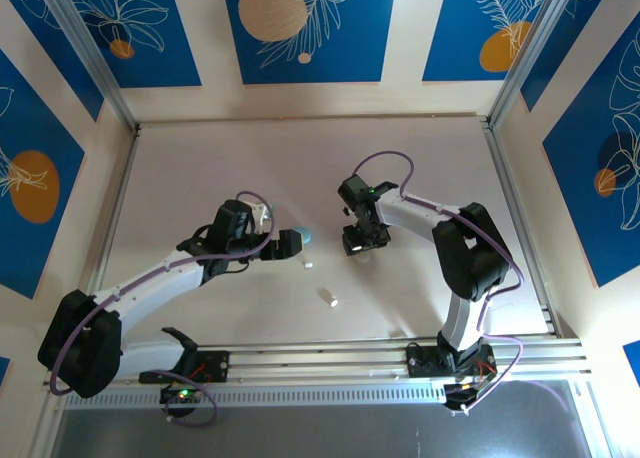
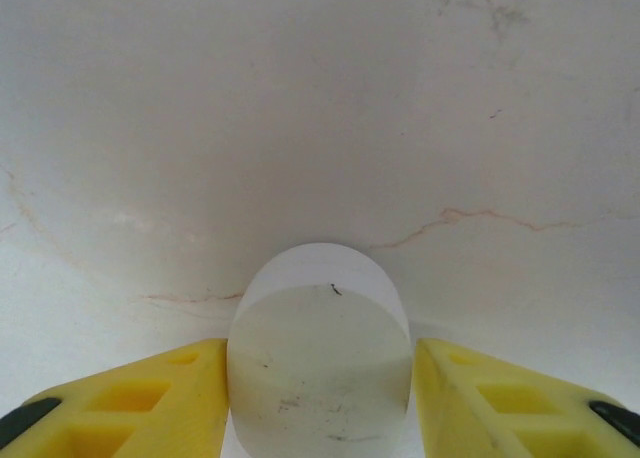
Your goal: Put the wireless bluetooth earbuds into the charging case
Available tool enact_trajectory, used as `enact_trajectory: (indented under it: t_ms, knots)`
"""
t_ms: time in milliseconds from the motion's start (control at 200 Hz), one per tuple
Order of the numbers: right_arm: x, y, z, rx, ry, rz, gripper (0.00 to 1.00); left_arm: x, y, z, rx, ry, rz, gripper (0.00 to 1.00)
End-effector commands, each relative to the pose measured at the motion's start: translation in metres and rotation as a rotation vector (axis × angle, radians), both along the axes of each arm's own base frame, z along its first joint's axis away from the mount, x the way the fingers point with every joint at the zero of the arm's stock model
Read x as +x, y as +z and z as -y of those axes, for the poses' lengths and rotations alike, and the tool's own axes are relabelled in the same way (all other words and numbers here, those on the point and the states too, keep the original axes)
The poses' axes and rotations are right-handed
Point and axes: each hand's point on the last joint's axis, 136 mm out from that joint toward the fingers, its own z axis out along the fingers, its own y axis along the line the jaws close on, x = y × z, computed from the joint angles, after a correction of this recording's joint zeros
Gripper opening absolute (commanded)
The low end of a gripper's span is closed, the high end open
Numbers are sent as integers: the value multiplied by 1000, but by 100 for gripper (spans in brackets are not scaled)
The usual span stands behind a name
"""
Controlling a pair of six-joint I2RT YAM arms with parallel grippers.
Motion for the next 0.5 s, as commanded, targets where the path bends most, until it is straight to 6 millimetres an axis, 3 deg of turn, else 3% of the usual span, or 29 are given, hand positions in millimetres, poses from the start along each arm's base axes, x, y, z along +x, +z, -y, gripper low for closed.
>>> enact_trajectory:
  t_ms: [0, 495]
  knots:
    - [-1, 5, -1, 11, -17, -18, 48, 1, 13, 6, -26, -16, 34, 100]
    - [-4, 5, -3, 27, -22, -26, 46, 1, 13, 6, -27, -16, 36, 100]
